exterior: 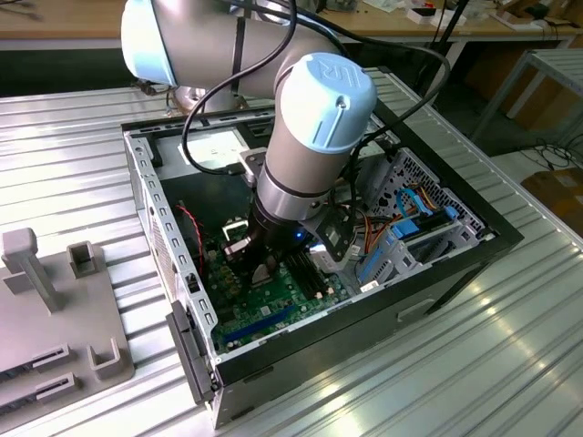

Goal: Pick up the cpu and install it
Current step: 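Place the cpu into insertion slot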

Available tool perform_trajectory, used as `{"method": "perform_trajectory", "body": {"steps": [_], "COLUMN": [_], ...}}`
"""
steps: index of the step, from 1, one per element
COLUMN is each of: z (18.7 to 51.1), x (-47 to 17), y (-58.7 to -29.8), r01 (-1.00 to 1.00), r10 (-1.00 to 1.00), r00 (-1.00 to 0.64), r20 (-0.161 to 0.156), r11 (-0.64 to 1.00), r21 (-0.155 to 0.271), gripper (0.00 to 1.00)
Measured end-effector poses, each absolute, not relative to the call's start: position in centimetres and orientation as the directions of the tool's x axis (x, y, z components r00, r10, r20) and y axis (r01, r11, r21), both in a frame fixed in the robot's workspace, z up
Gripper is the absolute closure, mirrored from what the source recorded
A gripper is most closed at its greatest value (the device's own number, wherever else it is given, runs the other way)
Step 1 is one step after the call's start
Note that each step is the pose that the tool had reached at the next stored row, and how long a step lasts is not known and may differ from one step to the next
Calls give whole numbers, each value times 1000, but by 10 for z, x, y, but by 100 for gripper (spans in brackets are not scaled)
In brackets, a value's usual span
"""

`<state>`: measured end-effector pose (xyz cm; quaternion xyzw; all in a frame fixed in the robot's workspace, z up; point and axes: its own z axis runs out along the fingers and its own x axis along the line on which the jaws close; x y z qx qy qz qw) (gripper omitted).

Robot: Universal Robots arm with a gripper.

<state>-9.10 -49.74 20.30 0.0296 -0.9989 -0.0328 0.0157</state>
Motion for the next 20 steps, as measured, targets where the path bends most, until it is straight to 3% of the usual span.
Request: {"method": "perform_trajectory", "body": {"steps": [20], "z": [203], "x": [-91], "y": [-501], "r01": [-46], "r10": [-48], "r00": [-998], "r20": [30], "r11": [997], "r21": [66], "gripper": [55]}}
